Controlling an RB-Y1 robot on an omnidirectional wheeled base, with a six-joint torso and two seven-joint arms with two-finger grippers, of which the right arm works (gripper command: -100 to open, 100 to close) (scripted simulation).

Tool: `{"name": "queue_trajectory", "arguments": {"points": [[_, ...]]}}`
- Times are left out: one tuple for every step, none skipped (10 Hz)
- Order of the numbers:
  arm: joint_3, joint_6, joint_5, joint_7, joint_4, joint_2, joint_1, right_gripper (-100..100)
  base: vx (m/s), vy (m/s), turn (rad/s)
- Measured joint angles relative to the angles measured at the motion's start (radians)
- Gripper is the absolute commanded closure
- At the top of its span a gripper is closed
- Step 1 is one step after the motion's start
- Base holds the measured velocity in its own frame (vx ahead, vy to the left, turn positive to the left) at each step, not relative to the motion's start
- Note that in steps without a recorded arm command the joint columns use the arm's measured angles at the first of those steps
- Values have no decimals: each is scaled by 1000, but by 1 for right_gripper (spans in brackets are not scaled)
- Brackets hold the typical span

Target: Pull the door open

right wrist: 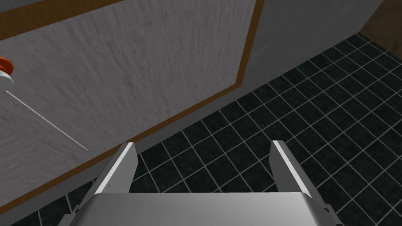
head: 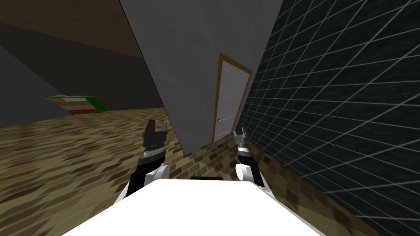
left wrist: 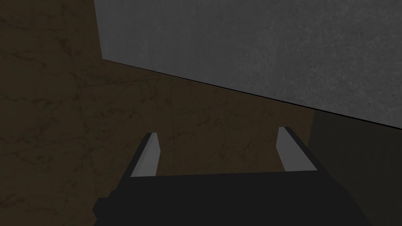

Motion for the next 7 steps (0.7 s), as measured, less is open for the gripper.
{"name": "queue_trajectory", "arguments": {"points": [[-1, -3, -8, -15, 15, -1, -5, -100, 65, -84, 175], [-3, -11, -15, -30, 40, -2, -16, -100, 72, -89, 248], [-4, -22, -23, -48, 62, -6, -19, -100, 69, -101, 203], [-9, -30, -33, -66, 91, -9, -34, -100, 56, -98, 200], [-12, -39, -42, -85, 116, -12, -43, -100, 62, -109, 194], [-10, -49, -49, -103, 137, -11, -46, -100, 76, -124, 188], [-15, -56, -60, -123, 162, -15, -57, -100, 86, -116, 200]]}}
